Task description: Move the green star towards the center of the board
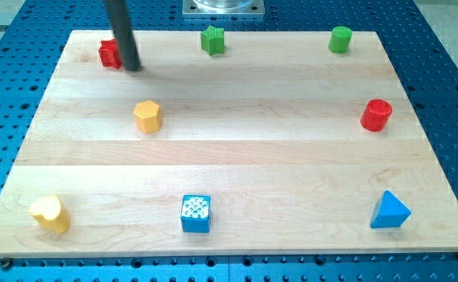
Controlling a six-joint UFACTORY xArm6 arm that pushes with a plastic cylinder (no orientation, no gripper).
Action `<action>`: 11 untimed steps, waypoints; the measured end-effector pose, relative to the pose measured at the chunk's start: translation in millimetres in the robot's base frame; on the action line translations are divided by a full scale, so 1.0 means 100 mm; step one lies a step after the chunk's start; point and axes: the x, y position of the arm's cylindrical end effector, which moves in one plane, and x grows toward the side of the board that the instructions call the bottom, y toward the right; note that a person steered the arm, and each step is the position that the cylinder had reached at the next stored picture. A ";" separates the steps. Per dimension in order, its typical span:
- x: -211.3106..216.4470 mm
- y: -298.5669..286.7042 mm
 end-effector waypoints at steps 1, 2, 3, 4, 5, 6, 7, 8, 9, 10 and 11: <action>-0.30 0.65; -0.87 0.59; -0.87 0.97; -0.30 1.17; 0.50 1.18; 0.77 1.31; 0.75 1.02; 0.16 1.04; -0.32 1.50; 0.24 1.58; 1.11 1.75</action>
